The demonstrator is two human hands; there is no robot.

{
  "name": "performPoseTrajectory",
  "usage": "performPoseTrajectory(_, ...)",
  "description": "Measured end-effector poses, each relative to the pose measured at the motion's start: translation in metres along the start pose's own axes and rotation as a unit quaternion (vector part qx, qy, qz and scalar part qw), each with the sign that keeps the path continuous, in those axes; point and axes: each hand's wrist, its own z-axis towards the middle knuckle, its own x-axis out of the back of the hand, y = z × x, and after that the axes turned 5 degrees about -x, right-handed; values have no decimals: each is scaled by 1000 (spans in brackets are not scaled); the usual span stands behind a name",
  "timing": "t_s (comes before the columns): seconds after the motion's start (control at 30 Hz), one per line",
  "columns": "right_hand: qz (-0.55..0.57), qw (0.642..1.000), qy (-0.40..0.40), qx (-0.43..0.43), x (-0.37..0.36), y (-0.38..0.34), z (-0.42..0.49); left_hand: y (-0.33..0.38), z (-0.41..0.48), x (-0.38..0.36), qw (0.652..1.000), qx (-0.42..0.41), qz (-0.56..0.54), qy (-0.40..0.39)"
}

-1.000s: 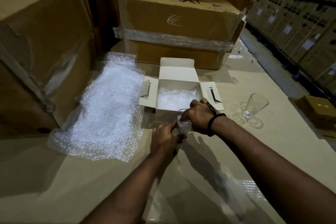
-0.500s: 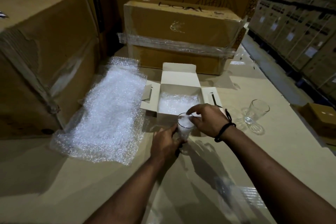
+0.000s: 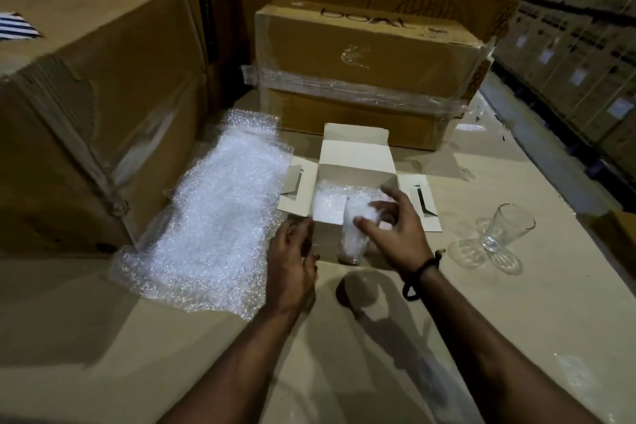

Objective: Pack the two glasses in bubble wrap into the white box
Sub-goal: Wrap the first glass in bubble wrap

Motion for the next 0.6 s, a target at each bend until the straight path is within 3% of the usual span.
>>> performPoseTrajectory(0.1, 27, 996, 0, -89, -11, -19, 49, -2, 2, -2, 999, -25, 24, -34)
performPoseTrajectory(0.27, 105, 964, -49, -240, -30, -28, 100, 0, 4, -2, 999, 30, 11, -22)
performPoseTrajectory(0.43, 116, 953, -47, -275, -35, -21, 127, 4, 11, -1, 995, 23, 62, -74)
performPoseTrajectory(0.6, 42, 955, -69, -285, -56, -7, 141, -3, 12, -3, 994, 32, 55, -86)
